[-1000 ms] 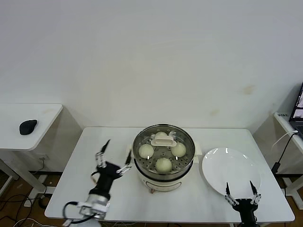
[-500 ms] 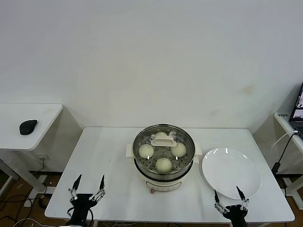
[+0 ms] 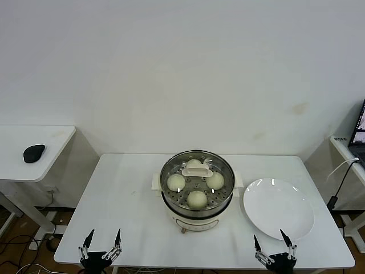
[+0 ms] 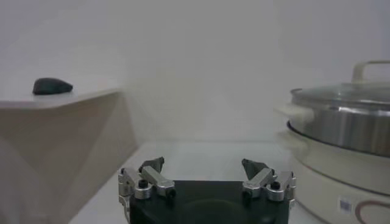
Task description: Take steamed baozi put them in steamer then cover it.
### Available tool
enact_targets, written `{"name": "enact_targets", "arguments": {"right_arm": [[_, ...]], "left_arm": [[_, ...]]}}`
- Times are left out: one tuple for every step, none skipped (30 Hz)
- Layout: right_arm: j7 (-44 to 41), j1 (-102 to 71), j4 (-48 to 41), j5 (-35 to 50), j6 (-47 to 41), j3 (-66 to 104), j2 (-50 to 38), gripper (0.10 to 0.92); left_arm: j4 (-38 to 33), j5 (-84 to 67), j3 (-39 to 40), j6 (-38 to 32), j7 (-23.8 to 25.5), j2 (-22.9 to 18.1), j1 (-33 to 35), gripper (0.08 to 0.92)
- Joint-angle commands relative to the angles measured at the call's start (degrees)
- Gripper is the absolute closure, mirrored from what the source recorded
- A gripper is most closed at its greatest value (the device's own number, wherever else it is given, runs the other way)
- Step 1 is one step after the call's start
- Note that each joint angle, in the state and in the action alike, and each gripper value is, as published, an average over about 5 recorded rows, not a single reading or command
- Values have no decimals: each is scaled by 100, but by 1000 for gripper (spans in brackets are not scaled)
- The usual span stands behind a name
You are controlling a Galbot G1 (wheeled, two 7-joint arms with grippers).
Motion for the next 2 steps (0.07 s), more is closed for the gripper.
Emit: {"name": "enact_targets", "arguments": {"right_arm": [[26,-200,159,123,-49,-125,-103,203],[38,-203,164,121,-59,-135,-101,203]], "left_arm": [[139,-118,-40,-23,135,-40,126,177],[141,-117,-35,-18,141,-43,126,177]]}}
